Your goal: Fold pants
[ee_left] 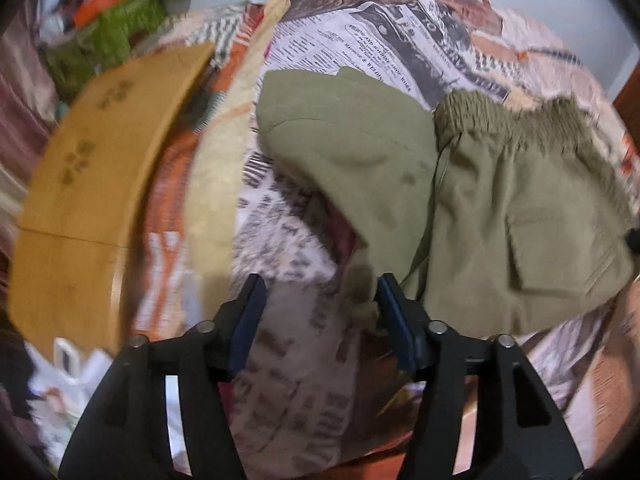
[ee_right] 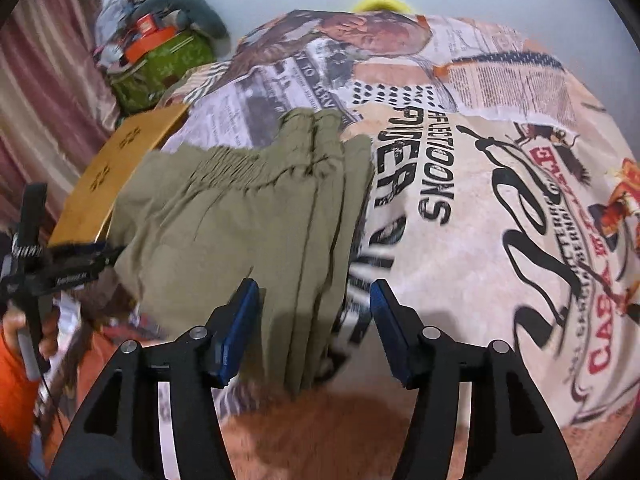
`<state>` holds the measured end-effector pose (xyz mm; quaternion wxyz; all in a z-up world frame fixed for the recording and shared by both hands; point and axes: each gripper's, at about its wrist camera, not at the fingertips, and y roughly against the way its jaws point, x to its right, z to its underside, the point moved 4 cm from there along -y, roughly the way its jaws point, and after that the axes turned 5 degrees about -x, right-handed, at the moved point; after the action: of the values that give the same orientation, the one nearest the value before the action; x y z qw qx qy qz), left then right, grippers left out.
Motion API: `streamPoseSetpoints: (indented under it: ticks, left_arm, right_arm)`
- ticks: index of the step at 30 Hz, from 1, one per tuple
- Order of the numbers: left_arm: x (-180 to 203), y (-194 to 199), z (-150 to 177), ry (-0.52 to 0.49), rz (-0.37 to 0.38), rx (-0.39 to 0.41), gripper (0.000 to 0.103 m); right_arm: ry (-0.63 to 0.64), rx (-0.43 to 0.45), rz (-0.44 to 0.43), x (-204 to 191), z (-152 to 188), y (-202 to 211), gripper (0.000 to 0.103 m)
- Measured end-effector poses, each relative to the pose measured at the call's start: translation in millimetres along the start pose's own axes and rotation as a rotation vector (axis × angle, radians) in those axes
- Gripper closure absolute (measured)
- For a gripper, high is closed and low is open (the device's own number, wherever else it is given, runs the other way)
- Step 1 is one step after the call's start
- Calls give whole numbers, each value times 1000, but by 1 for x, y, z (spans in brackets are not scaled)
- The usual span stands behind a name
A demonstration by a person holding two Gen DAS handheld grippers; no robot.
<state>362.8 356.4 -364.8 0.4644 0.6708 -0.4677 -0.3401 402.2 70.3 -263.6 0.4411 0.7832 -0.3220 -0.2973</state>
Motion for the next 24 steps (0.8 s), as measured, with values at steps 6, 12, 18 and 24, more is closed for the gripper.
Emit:
streamPoseSetpoints:
  ticks: [6,12,18,24]
  left_arm:
    - [-23,9,15,101,35,-23,42]
    - [-32,42,35,109,-7,-18,44]
    - [-6,129,44,64,42,131,44]
    - [40,241,59,-21,92,351,44]
  right_arm:
    - [30,28,-8,-11,18,30,49]
    - [31,107,-20,-23,22,71,49]
    - [40,230,-19,-40,22,125,49]
    - [94,404,-22,-66,32,198,49]
